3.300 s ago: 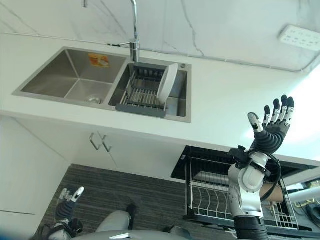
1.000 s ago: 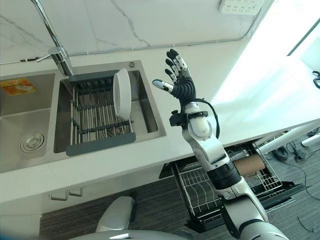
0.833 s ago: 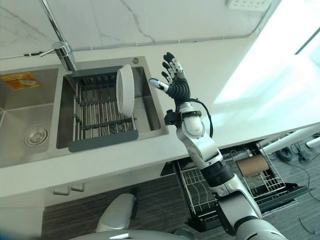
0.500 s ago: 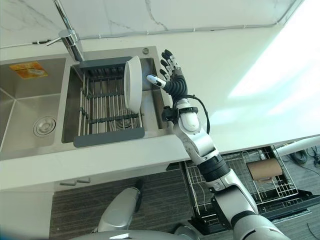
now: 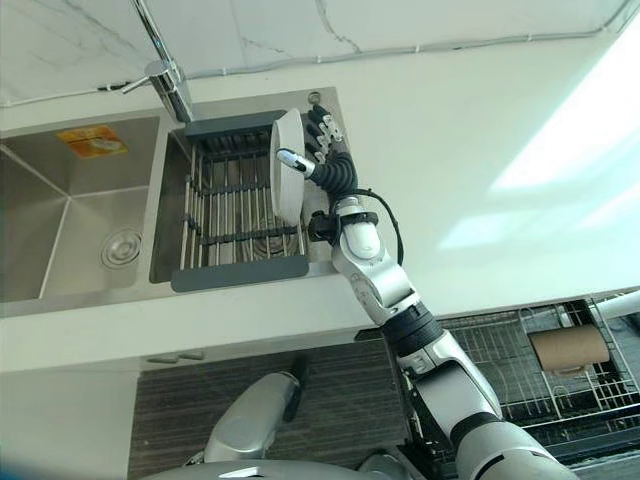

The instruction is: Place the dishes in the dishwasher.

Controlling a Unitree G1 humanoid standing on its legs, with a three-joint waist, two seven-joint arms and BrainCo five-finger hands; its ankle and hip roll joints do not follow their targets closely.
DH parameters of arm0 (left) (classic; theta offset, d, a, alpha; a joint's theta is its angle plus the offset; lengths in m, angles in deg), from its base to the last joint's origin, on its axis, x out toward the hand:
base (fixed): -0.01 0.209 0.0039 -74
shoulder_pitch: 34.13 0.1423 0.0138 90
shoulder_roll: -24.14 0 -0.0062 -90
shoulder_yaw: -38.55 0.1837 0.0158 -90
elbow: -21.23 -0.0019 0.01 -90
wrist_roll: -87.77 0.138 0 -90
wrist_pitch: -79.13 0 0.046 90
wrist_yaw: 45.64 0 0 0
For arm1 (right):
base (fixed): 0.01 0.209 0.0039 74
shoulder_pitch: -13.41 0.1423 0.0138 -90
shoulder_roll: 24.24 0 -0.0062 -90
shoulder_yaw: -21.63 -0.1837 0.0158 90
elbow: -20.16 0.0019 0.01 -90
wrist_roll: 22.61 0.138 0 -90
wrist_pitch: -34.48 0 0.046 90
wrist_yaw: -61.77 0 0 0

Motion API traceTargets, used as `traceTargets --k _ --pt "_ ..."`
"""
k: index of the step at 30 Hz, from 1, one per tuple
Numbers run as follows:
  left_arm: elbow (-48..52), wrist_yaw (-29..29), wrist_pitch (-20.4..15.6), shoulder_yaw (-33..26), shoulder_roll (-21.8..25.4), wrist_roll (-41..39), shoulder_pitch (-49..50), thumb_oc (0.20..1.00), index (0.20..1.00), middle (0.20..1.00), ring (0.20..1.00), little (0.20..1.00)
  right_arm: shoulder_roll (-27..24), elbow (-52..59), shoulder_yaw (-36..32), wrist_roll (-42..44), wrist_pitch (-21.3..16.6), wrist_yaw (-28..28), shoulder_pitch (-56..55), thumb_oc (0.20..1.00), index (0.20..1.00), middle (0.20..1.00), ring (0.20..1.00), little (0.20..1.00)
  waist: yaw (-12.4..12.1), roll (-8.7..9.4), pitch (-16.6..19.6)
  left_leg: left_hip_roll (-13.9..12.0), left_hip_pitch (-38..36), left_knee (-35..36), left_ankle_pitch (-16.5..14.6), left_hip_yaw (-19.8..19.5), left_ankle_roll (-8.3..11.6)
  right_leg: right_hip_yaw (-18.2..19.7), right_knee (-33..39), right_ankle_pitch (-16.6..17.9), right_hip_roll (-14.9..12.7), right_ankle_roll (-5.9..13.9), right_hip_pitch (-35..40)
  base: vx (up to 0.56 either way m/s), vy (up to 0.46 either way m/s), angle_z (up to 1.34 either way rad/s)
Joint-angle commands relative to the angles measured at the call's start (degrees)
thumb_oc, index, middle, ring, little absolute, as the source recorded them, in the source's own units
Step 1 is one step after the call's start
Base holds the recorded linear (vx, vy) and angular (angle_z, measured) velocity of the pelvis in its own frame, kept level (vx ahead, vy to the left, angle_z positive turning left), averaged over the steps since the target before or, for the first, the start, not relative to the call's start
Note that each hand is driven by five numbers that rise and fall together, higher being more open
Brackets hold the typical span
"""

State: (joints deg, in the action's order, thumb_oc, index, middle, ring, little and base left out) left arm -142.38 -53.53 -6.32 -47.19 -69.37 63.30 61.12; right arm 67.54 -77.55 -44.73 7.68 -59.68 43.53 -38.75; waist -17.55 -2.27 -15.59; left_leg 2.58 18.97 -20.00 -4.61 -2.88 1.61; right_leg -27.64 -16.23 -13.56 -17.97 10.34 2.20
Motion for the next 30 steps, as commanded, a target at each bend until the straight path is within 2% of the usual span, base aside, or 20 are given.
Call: traceTargets --k 1,4,5,7,17,30 --pt "-2.8 -1.1 1.1 2.8 1.1 -0.9 0.8 1.0 1.0 1.0 1.0 1.0 0.9 -1.7 0.0 1.2 -3.4 -0.5 3.2 1.0 1.0 1.0 1.0 1.0 -0.8 0.41 2.3 -2.3 -2.2 2.8 -0.7 -1.5 1.73 2.2 -1.0 6.2 -0.5 0.73 -7.0 0.01 0.005 0.08" --pt "-2.3 -1.0 0.8 2.9 1.1 -1.3 0.9 1.0 1.0 1.0 1.0 1.0 1.1 -2.8 0.1 1.3 -3.6 -0.7 3.7 1.0 1.0 1.0 1.0 1.0 -1.0 0.36 2.0 -1.9 -1.6 2.8 -0.5 -2.1 1.54 2.5 -1.0 6.4 -0.7 0.92 -7.5 0.0 0.004 0.08" --pt "-2.2 -1.0 0.8 3.0 1.1 -1.3 0.8 1.0 1.0 1.0 1.0 1.0 1.1 -2.9 0.1 1.3 -3.6 -0.8 3.8 1.0 1.0 1.0 1.0 1.0 -1.0 0.1 1.9 -1.7 -0.8 2.8 0.8 -2.1 1.15 1.9 -1.0 7.6 -0.9 0.4 -8.1 0.0 0.0 0.0" --pt "-1.9 -0.8 0.7 3.1 1.1 -1.8 0.9 1.0 1.0 1.0 1.0 1.0 1.3 -3.3 0.3 0.9 -3.7 -1.4 4.0 1.0 1.0 1.0 1.0 1.0 -1.1 0.2 1.7 -1.9 -1.6 2.8 -0.5 -2.1 1.55 2.7 -1.0 6.3 -0.6 0.89 -7.6 0.04 -0.018 0.0" --pt "-0.6 -0.6 0.1 3.8 0.8 -2.6 1.2 1.0 1.0 1.0 1.0 1.0 0.9 -5.4 0.1 -0.3 -4.5 -2.3 4.8 1.0 1.0 1.0 1.0 1.0 -1.1 -0.55 0.6 -1.6 -0.5 2.8 -0.1 -2.3 1.48 3.1 -1.0 6.7 -1.0 1.06 -8.8 0.0 0.002 -0.01" --pt "0.4 -0.6 0.5 5.0 0.9 -3.6 0.3 1.0 1.0 1.0 1.0 1.0 0.4 -8.2 0.9 0.7 -3.4 0.0 7.5 1.0 1.0 1.0 1.0 1.0 -1.4 -1.23 -0.5 -1.1 1.2 2.8 0.5 -2.4 1.55 3.2 -1.0 7.0 -1.6 1.35 -10.3 0.0 0.007 0.0"
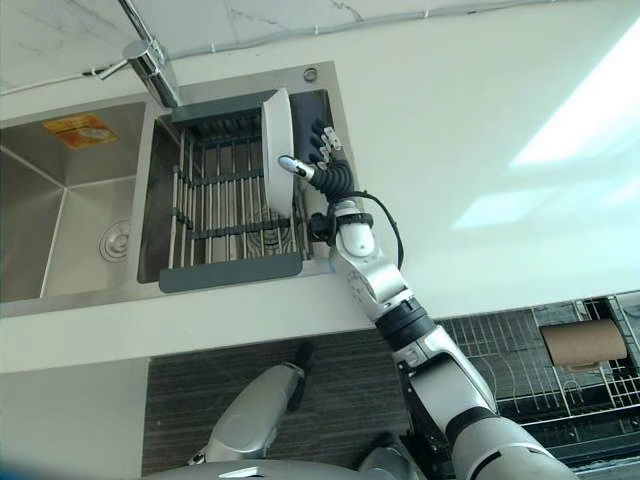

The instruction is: Place the dishes in the dishwasher.

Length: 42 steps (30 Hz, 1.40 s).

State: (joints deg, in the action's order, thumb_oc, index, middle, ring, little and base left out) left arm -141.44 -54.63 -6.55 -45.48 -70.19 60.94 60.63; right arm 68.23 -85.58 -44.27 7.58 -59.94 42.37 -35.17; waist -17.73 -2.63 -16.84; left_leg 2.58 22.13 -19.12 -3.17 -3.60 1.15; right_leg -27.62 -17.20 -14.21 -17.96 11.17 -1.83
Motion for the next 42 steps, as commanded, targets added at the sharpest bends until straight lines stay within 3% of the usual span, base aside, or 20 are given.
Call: traceTargets --k 1,19,37,38,40,42 --pt "-0.5 0.5 0.9 3.5 1.8 -1.4 0.5 1.0 1.0 1.0 1.0 1.0 -0.3 -0.8 0.4 0.9 -3.7 1.6 4.2 1.0 1.0 1.0 1.0 1.0 -1.3 -0.95 0.5 -1.0 -1.7 1.9 -0.8 -1.8 2.0 3.2 0.0 7.8 -1.6 0.53 -6.5 0.0 0.0 0.0" --pt "-1.0 0.5 1.0 3.4 2.0 -1.4 0.0 1.0 1.0 1.0 1.0 1.0 0.2 -2.2 1.1 0.9 -3.9 1.7 5.5 1.0 1.0 1.0 1.0 1.0 -1.5 -0.89 0.5 -1.1 -1.2 1.9 -0.5 -1.9 2.16 3.1 0.0 7.9 -1.6 0.54 -6.8 0.0 0.0 0.0" --pt "-1.4 1.2 0.3 3.0 1.7 -1.2 0.3 1.0 1.0 1.0 1.0 1.0 0.6 -0.1 1.0 1.3 -4.9 0.2 4.4 1.0 1.0 1.0 1.0 1.0 0.1 -0.91 0.8 -1.9 -1.7 1.9 -0.7 -0.8 2.5 4.5 0.0 8.0 -1.0 0.26 -7.7 -0.02 -0.017 -0.05" --pt "-1.4 1.4 0.4 3.1 1.7 -1.3 0.3 1.0 1.0 1.0 1.0 1.0 0.6 0.1 1.0 1.6 -5.0 0.3 4.2 1.0 1.0 1.0 1.0 1.0 0.5 -1.18 0.9 -1.8 -0.9 1.9 0.6 -0.8 2.17 4.0 0.0 9.3 -1.2 -0.38 -8.5 -0.1 0.009 -0.11" --pt "-1.6 1.4 0.5 2.8 1.7 -1.1 0.4 1.0 1.0 1.0 1.0 1.0 0.9 0.4 1.1 1.7 -5.1 0.3 3.9 1.0 1.0 1.0 1.0 1.0 0.6 -0.91 1.0 -2.2 -1.9 1.9 -0.7 -0.5 2.63 4.6 0.0 8.1 -0.9 0.06 -7.8 -0.01 -0.041 -0.04" --pt "-1.7 1.5 0.5 2.7 1.6 -1.0 0.5 1.0 1.0 1.0 1.0 1.0 1.0 0.9 1.1 1.5 -5.2 0.0 3.5 1.0 1.0 1.0 1.0 1.0 0.8 -1.13 1.1 -2.3 -1.4 1.9 0.4 -0.4 2.32 4.1 0.0 9.2 -1.0 -0.56 -8.3 -0.04 -0.032 -0.04"
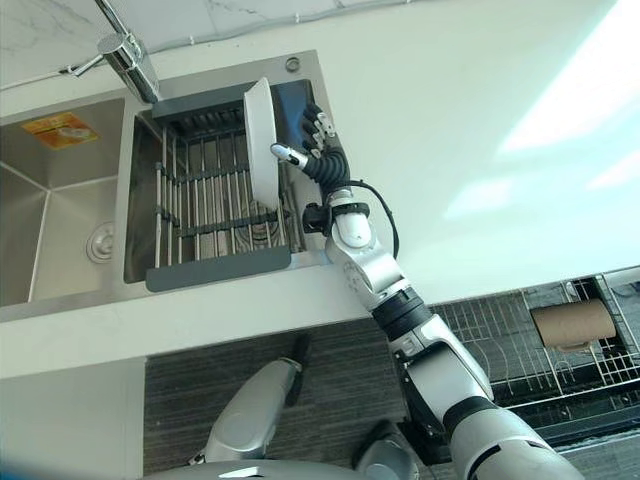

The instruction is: Place the dishes in the dishwasher.

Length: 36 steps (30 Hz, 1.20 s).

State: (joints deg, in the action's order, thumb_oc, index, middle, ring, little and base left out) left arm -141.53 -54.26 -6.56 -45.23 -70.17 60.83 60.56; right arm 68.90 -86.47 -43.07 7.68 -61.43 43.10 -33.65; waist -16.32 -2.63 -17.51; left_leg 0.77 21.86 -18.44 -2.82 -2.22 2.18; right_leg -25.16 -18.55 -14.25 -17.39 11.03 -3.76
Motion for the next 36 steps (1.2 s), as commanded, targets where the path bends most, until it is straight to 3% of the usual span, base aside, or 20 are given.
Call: traceTargets --k 1,21,22,26,27,28,29,32,33,36 --pt "-1.6 1.4 0.8 2.4 1.6 -0.8 0.6 1.0 1.0 1.0 1.0 1.0 0.4 2.0 -0.2 2.0 -3.7 -0.7 1.9 1.0 1.0 1.0 1.0 1.0 -0.6 -1.1 1.8 -0.6 -1.3 1.3 0.0 -1.7 1.32 1.5 1.4 9.2 -1.6 -0.46 -6.2 0.0 -0.046 -0.06" --pt "-3.7 2.7 3.8 0.7 2.2 1.5 1.8 1.0 1.0 1.0 1.0 1.0 2.2 5.6 1.0 5.5 -0.9 0.7 0.5 1.0 1.0 1.0 1.0 1.0 -0.4 -1.56 3.2 -0.7 -3.0 1.3 -0.3 -1.7 1.68 1.0 1.4 8.6 -1.7 -0.96 -4.5 0.01 -0.009 -0.01" --pt "-3.7 2.8 3.8 0.7 2.2 1.4 2.0 1.0 1.0 1.0 1.0 1.0 2.5 5.3 1.2 5.5 -1.2 0.7 0.4 1.0 1.0 1.0 1.0 1.0 -0.7 -1.32 3.3 -0.9 -3.9 1.3 -1.6 -1.7 2.05 1.4 1.4 7.3 -1.5 -0.4 -3.7 0.09 -0.03 0.02" --pt "-3.8 2.8 4.5 0.6 2.4 1.1 1.8 1.0 1.0 1.0 1.0 1.0 2.6 5.9 1.3 5.1 -1.4 0.6 0.7 1.0 1.0 1.0 1.0 1.0 -0.8 -1.56 3.2 -0.5 -2.8 1.3 -0.2 -2.0 1.58 0.7 1.4 8.6 -1.8 -0.86 -4.4 -0.03 0.009 0.05" --pt "-3.8 2.8 4.6 0.4 2.4 1.1 1.9 1.0 1.0 1.0 1.0 1.0 2.7 6.4 1.4 4.9 -1.0 0.5 0.7 1.0 1.0 1.0 1.0 1.0 -0.9 -1.3 3.2 -0.7 -3.6 1.3 -1.5 -2.0 1.97 1.3 1.4 7.4 -1.5 -0.32 -3.8 -0.02 0.002 0.07" --pt "-3.6 2.8 5.2 0.5 2.4 0.9 1.5 1.0 1.0 1.0 1.0 1.0 2.7 6.8 1.5 4.9 0.0 0.2 0.8 1.0 1.0 1.0 1.0 1.0 -0.8 -1.57 3.1 -0.4 -2.8 1.3 -0.2 -2.1 1.56 0.8 1.4 8.6 -1.7 -0.86 -4.5 0.06 -0.036 0.01" --pt "-3.6 2.8 5.2 0.5 2.4 0.9 1.6 1.0 1.0 1.0 1.0 1.0 2.8 6.8 1.6 4.9 0.1 0.3 0.8 1.0 1.0 1.0 1.0 1.0 -0.9 -1.33 3.2 -0.6 -3.6 1.3 -1.4 -2.1 1.93 1.4 1.4 7.4 -1.5 -0.34 -3.9 0.0 0.0 0.0" --pt "-3.6 2.7 4.8 0.6 2.2 1.1 2.0 1.0 1.0 1.0 1.0 1.0 2.9 5.9 1.8 5.1 0.1 0.4 0.7 1.0 1.0 1.0 1.0 1.0 -0.9 -1.66 3.2 -0.4 -2.7 1.3 -0.1 -2.2 1.56 0.7 1.4 8.5 -1.8 -0.88 -4.4 0.0 0.017 -0.02" --pt "-3.7 2.7 4.5 0.5 2.2 1.3 2.3 1.0 1.0 1.0 1.0 1.0 2.9 5.4 1.9 5.8 -0.2 0.8 0.4 1.0 1.0 1.0 1.0 1.0 -1.2 -1.43 3.1 -0.6 -3.7 1.3 -1.4 -2.0 2.0 1.2 1.4 7.3 -1.6 -0.3 -3.6 0.0 0.0 0.0" --pt "-3.5 2.4 4.5 0.6 2.2 1.4 2.3 1.0 1.0 1.0 1.0 1.0 3.0 5.2 1.8 5.8 0.0 0.9 0.4 1.0 1.0 1.0 1.0 1.0 -1.2 -1.52 3.0 -0.5 -3.7 1.3 -1.3 -2.1 1.99 1.1 1.4 7.4 -1.7 -0.25 -3.5 0.03 0.012 0.04"
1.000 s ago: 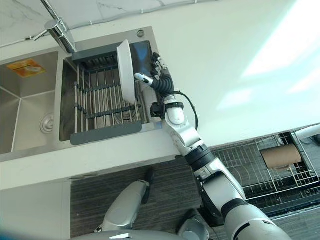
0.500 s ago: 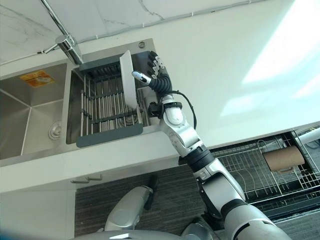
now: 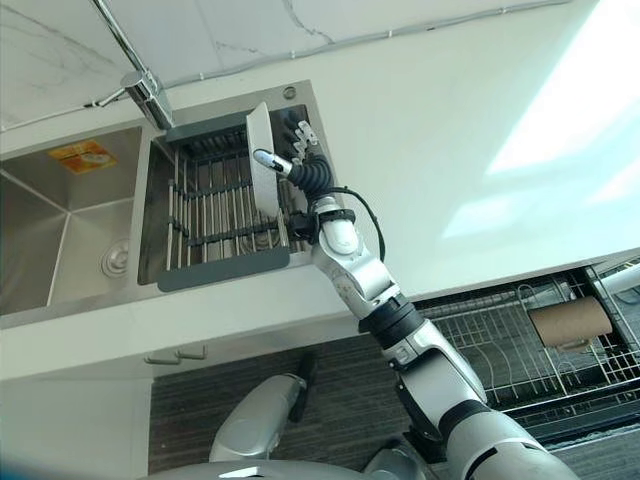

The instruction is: Place the dishes in the dishwasher.

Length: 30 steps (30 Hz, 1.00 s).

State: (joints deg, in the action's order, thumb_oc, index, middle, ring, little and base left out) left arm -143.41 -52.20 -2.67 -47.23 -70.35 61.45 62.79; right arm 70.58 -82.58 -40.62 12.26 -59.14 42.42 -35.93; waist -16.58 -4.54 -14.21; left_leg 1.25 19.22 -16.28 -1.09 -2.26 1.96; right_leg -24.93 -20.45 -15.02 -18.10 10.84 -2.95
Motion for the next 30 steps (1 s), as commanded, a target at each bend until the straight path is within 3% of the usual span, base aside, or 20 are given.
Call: traceTargets --k 1,30 --pt "-1.6 0.5 0.8 2.7 2.4 0.6 -0.1 1.0 1.0 1.0 1.0 1.0 1.5 1.0 -0.6 1.1 -2.2 1.5 2.7 1.0 1.0 1.0 1.0 1.0 -0.9 0.38 -0.3 -1.0 -1.0 -0.9 -3.0 -2.0 2.19 0.8 3.3 8.2 -1.1 -0.03 -4.3 0.0 0.023 0.03" --pt "-0.7 0.3 1.5 3.5 2.7 -0.9 -1.5 1.0 1.0 1.0 1.0 1.0 1.0 -4.3 -0.4 0.1 -2.8 1.5 4.9 1.0 1.0 1.0 1.0 1.0 -2.2 0.34 -1.9 0.1 1.7 -0.9 -2.1 -3.0 1.71 0.6 3.3 8.8 -1.6 0.77 -6.0 0.0 0.01 0.03"
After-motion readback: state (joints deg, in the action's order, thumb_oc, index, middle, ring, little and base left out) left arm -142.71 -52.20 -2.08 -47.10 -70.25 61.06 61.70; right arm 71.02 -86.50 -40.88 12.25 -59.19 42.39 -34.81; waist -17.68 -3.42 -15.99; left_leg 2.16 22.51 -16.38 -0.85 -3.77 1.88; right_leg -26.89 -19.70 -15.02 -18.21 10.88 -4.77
